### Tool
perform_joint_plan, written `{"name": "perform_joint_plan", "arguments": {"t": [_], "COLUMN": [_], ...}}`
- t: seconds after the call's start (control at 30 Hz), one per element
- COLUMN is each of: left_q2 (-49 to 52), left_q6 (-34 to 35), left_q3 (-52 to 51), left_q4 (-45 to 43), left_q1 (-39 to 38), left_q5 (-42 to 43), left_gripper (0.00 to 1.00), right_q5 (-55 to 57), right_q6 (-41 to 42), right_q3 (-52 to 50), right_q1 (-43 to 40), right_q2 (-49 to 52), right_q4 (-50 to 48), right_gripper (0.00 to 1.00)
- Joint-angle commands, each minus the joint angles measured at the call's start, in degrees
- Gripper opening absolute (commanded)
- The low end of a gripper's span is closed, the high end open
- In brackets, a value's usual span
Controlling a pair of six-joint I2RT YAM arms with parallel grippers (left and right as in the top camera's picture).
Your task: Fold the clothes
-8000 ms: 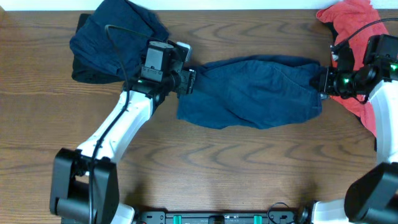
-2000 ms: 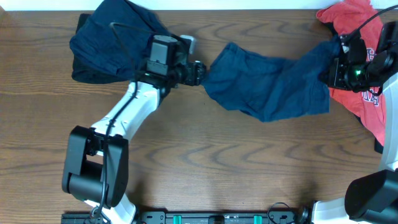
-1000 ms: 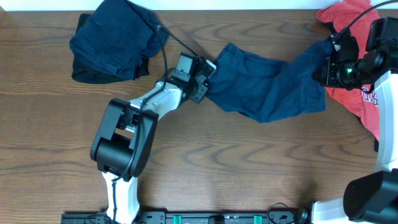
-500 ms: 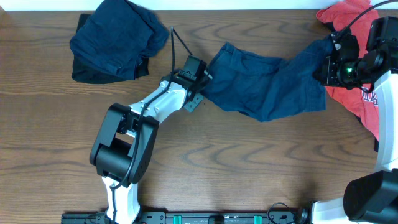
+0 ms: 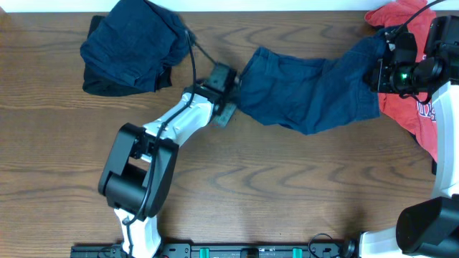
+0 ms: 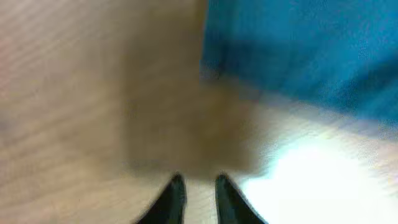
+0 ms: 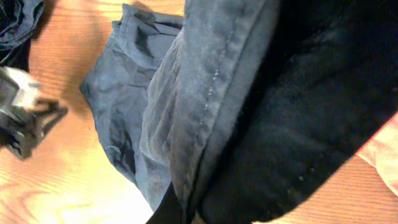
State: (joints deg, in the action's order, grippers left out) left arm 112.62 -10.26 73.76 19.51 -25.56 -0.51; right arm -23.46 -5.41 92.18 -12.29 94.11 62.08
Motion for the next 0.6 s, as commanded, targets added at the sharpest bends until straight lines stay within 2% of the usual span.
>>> {"name": "perform_joint_plan", "arguments": {"t": [0.0,0.2,0.57], "left_q2": [-1.64,3.69,13.66], "left_q6": [0.48,0.48,0.48], "left_q3": [0.63,0.63,0.63], "left_q4": [-8.55,-23.82,-39.74], "left_q1": [-0.04,-0.09,-2.23], "left_q5": [8.55,11.93,14.67], "left_gripper": [0.37,0.53,0.54], "right_q5": [-0.76,-0.74,-0.72], "right_q6": [0.68,0.66,0.66], "right_q3": [0.79,0.76,0.74], "right_q1": [1.14,1.14,1.51], "right_q2": [-1.05,-1.05,-1.05], "right_q4": [-0.15,0.09,0.44], "right_gripper": [0.01,0.01,0.01]}}
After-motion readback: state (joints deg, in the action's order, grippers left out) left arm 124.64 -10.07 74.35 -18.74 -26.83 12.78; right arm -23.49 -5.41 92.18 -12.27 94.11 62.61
